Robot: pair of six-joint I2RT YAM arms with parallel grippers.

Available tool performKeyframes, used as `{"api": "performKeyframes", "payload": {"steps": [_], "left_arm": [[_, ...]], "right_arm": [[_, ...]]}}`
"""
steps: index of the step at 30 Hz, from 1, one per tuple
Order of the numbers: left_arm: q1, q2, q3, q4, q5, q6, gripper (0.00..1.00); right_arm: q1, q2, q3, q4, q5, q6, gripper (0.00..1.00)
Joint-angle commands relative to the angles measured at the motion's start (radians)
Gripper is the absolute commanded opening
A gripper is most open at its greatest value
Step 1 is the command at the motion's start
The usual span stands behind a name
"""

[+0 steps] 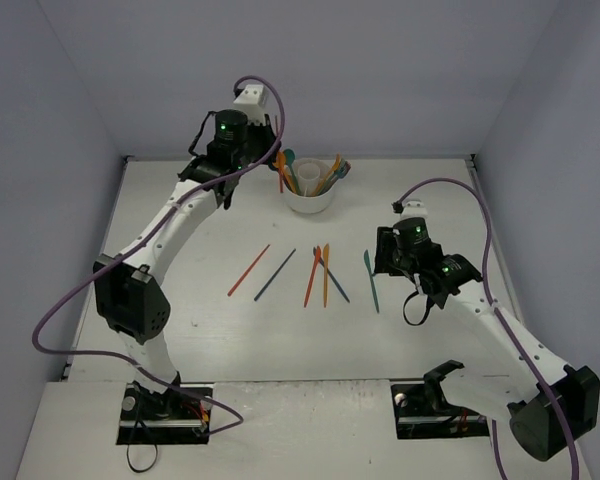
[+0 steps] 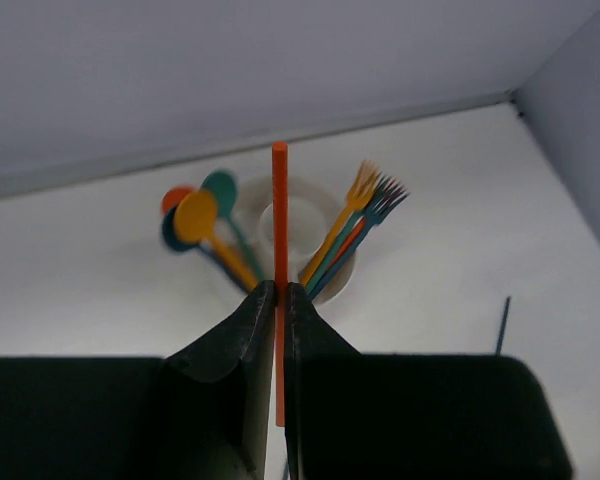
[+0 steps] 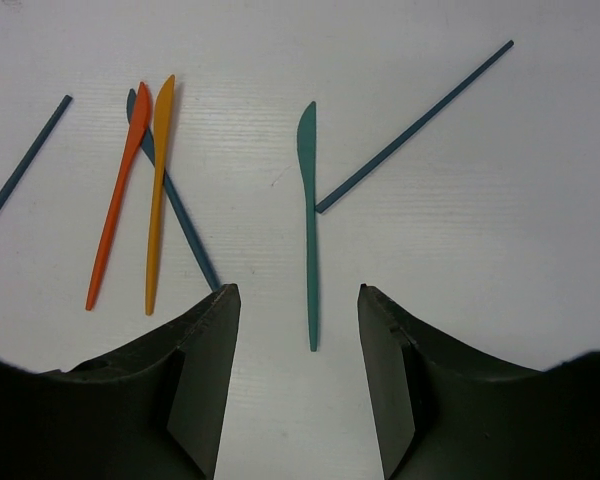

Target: Sort the eating utensils into containers

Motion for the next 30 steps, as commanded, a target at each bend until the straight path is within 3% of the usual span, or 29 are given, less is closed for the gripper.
{"api": "performKeyframes", "payload": {"steps": [1,12,30], "left_arm": [[-0.046,0.077,0.091,0.334,-0.012,-0.023,0.0],[-0.068,0.353,0.313,0.522,0.015,0.04,0.0],[-0.067,0.418,0.255,0.563,-0.026,0.137,0.0]], "right_arm": [[-0.009,-0.034,0.053,0.012,0.014,-0.051,0.48],[-0.012,-0.05,0.048,0.013,-0.004,-0.07,0.49],[-0.026,-0.002,0.048,0.013,0.012,-0.093,0.49]]}}
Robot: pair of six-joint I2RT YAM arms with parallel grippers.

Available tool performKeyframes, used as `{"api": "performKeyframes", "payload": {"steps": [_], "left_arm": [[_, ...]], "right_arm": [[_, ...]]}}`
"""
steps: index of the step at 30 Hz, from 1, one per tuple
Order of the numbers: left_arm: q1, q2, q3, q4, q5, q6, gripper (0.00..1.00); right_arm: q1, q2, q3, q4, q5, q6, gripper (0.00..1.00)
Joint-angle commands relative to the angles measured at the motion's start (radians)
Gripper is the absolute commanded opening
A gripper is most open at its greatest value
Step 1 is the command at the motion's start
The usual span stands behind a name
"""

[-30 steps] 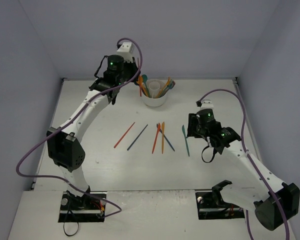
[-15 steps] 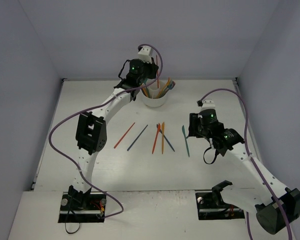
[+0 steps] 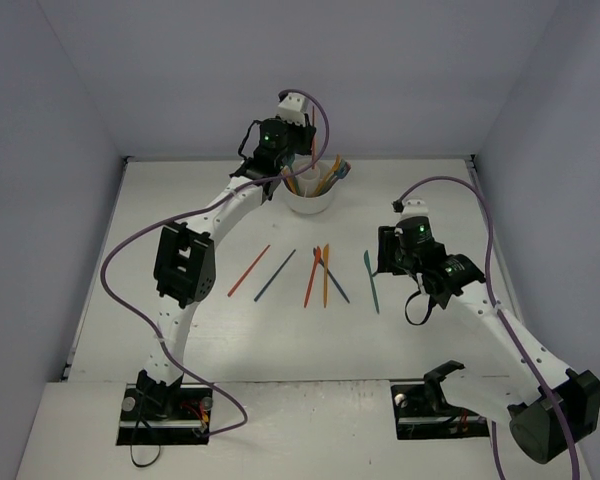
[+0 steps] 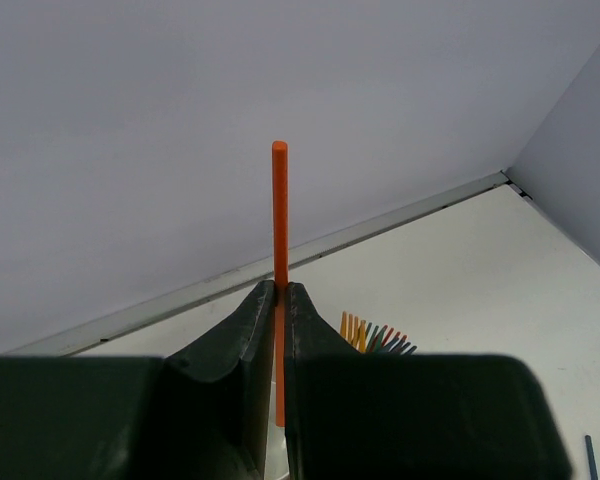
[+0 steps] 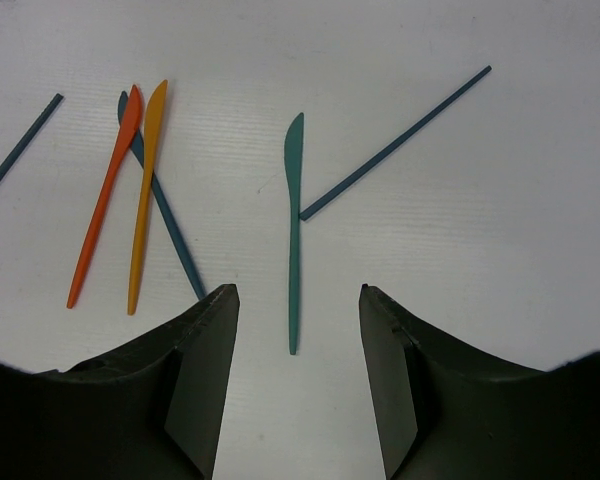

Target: Sort the eating utensils into containers

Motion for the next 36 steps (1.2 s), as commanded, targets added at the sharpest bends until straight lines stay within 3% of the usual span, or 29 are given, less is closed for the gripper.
{"api": "performKeyframes", "payload": {"steps": [1,15,18,23,27,30,36], "left_arm": [[0.001,-0.019,-0.007,0.11,-0.012,0.019,0.0],[0.0,-0.036,-0.125,0.109,-0.037,0.038,0.05],[-0.002,-0.067,-0.156,0.105,-0.038,0.042,0.17],[-0.004,-0.174,-0.219,0.069,-0.068,0.048,0.46],[-0.007,-0.276,-0.276,0.003,-0.077,0.055,0.55],[-0.011,-0.362,-0.305,-0.147,-0.103,0.062,0.61],[-0.015,-0.476,-0.273,-0.666,-0.179,0.115,0.68]], "right_arm": [[-0.011,0.011,0.034,0.02,0.013,-0.02,0.49],[-0.011,0.007,0.025,0.023,0.004,-0.02,0.49],[-0.013,0.0,0.025,0.024,0.004,-0.02,0.49],[-0.011,0.0,0.034,0.024,-0.002,-0.032,0.5],[-0.013,0.0,0.044,0.024,-0.007,-0.037,0.5],[-0.013,-0.003,0.056,0.021,-0.013,-0.043,0.51],[-0.013,0.007,0.067,0.023,-0.026,-0.048,0.57]]}}
